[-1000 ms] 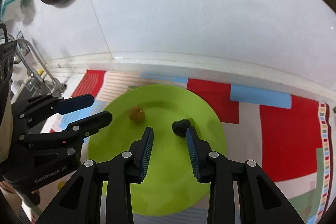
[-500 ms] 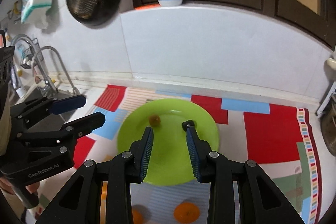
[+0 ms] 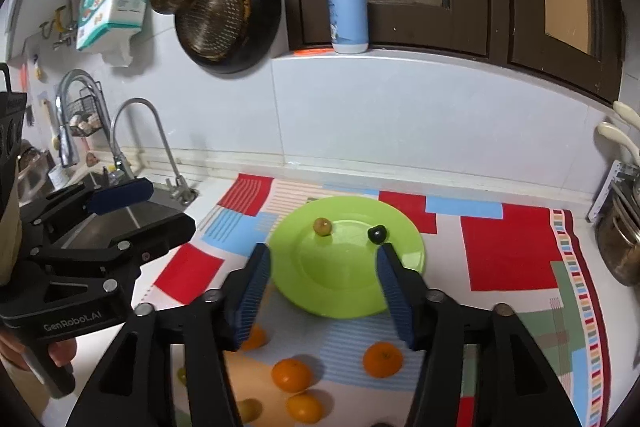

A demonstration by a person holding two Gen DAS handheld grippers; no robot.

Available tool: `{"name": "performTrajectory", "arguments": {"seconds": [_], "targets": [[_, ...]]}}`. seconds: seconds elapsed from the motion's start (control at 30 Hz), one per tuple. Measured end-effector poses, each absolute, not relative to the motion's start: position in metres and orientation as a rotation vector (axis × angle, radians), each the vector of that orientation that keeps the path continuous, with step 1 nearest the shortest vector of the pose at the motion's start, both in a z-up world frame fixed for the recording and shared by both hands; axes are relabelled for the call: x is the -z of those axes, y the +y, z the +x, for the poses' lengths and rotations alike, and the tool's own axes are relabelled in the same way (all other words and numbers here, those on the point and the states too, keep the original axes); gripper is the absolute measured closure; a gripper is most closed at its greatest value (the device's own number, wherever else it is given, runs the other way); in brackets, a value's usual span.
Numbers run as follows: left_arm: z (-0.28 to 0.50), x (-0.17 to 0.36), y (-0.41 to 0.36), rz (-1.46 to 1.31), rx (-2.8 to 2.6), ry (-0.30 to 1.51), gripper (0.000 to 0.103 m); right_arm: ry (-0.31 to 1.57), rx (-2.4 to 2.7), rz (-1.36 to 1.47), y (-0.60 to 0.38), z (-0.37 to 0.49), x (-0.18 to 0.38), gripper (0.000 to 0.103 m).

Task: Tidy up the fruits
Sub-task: 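Withdraw both open tools from the plate toward the remaining fruits, then grasp a green lime with the left tool while the right tool grasps a tan fruit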

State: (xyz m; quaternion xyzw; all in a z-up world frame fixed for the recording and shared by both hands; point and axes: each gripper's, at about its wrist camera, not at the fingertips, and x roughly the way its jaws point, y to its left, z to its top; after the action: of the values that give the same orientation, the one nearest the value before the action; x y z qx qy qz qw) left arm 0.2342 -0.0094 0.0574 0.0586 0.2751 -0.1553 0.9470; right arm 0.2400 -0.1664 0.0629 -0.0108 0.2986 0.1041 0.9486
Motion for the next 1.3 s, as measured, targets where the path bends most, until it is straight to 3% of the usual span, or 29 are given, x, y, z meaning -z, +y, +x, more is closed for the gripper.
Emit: {"name": "performTrajectory", "arguments": {"seconds": [0.33, 1.3], "targets": [[0.194, -0.058, 0.018, 0.117, 0.288, 0.534, 0.022, 0.541, -0.205, -0.048, -0.143, 0.197, -0.064, 0.041], [0.146, 0.010, 0.043, 0.262, 0.386, 0.580, 0.022, 0.644, -0.213, -0.183, -0.093, 0.148, -0.003, 0.041]]}}
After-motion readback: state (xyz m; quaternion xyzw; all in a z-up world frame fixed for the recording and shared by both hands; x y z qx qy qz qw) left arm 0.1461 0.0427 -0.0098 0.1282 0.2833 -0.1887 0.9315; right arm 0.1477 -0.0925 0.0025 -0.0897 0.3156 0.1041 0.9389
